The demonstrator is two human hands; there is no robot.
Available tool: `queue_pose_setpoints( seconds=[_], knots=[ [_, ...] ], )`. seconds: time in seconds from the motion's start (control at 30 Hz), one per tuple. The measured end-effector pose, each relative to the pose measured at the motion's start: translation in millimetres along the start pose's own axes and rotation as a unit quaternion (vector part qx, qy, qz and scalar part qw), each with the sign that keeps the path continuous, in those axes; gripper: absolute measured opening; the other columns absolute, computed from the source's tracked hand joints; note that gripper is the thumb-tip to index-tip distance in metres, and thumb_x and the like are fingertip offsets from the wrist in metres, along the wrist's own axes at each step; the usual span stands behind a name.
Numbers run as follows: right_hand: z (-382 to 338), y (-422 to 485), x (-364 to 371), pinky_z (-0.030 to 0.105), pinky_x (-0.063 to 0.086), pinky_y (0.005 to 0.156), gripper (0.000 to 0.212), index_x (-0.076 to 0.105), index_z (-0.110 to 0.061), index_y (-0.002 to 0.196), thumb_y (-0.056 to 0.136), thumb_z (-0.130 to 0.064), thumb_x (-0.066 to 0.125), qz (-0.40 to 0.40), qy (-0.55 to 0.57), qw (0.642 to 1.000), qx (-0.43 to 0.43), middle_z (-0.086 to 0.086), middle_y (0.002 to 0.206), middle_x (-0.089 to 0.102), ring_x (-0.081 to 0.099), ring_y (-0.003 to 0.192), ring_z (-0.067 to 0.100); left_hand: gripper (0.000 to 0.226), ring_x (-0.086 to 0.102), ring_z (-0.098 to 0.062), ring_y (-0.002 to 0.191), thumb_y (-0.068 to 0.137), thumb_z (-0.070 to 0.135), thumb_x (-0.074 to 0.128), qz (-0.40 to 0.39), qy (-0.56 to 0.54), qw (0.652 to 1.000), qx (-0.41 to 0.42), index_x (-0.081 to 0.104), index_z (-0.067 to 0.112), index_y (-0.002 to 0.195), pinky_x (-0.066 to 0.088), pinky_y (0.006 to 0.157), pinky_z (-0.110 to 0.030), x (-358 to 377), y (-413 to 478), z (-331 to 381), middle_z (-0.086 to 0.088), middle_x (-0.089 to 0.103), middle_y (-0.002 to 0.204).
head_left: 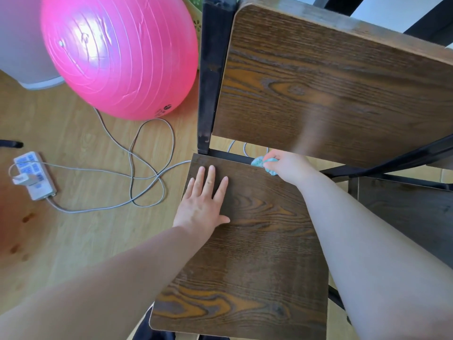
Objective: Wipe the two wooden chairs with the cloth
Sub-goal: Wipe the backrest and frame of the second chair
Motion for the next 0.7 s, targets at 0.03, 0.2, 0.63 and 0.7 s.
queue_pose_setpoints(
  seconds=[0.03,0.2,0.63,0.7],
  knots=[
    [-6,-1,1,0.024,0.038,0.057,0.012,0.065,-0.039,0.098,0.094,-0.035,0.054,-0.010,-0.001,1.000,0.005,0.000,0.100,0.065,0.054,0.074,0.013,0.095,-0.028,-0.038,0.147,0.098,0.058,0.042,-0.006,0.004,1.000,-0.006,-0.022,0.016,0.154,-0.005,0.122,-0.048,4,-5,-2,-0.019,-0.030,0.159],
    [-61,0,23,0.027,0.041,0.079,0.029,0.063,-0.032,0.122,0.100,-0.037,0.045,-0.043,-0.060,0.997,-0.005,0.005,0.121,0.064,0.059,0.107,0.023,0.097,-0.029,-0.041,0.145,0.099,0.056,0.043,-0.028,0.016,0.999,-0.025,-0.023,0.010,0.153,-0.009,0.120,-0.050,13,-11,0,-0.023,-0.032,0.157],
    [-148,2,66,0.032,0.032,0.080,0.029,0.053,-0.017,0.103,0.105,-0.030,0.028,-0.148,-0.035,0.988,-0.015,0.000,0.076,0.045,0.046,0.085,0.025,0.099,-0.030,-0.044,0.145,0.099,0.055,0.044,-0.046,0.026,0.998,-0.044,-0.031,0.009,0.144,-0.010,0.121,-0.054,19,-7,4,-0.023,-0.033,0.156],
    [-149,3,66,0.033,0.034,0.083,0.029,0.050,-0.019,0.093,0.105,-0.033,0.029,-0.156,-0.003,0.988,-0.016,0.000,0.076,0.044,0.044,0.082,0.023,0.099,-0.030,-0.044,0.144,0.099,0.055,0.044,-0.051,0.026,0.997,-0.048,-0.032,0.009,0.144,-0.010,0.121,-0.054,20,-6,4,-0.023,-0.035,0.155]
  ],
)
Point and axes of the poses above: each hand's wrist, its own y-axis towards the middle knuckle, its own x-axis out of the palm, z = x × y, the point moved 7 cm from there along y, towards the middle knuckle
